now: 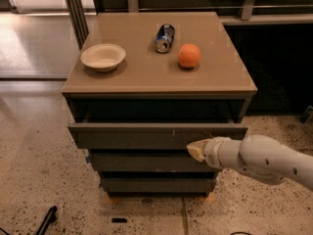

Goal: Close top drawer

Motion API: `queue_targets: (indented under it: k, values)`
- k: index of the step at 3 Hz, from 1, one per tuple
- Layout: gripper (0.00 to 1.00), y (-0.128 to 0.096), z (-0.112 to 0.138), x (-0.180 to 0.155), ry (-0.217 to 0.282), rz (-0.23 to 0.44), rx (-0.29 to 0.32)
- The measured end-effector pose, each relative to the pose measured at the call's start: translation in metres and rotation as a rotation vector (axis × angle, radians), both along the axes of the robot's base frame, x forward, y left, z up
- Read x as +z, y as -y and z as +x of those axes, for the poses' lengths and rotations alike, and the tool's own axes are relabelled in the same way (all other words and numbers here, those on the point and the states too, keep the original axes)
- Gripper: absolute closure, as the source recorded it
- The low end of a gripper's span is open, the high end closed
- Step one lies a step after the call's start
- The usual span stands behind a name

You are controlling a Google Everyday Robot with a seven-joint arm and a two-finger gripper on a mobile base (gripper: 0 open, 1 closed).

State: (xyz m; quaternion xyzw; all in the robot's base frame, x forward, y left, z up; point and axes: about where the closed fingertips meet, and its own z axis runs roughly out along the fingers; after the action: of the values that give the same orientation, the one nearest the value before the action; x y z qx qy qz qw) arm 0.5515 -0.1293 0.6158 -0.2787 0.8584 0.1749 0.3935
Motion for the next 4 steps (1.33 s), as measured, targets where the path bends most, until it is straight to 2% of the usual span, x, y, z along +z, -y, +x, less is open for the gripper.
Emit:
queue_targets:
  k: [1,2,3,4]
  values:
    - [1.0,0.005,0.029,0.007,0.042,-0.067,-0.008]
    - [1.0,0.006,0.029,0.008,0.045,-0.072,-0.009]
    - [1.0,0.014,0.055,0.016,0.08,-0.132,-0.025]
    - [1.0,0.016,0.054,0.017,0.085,-0.141,-0.028]
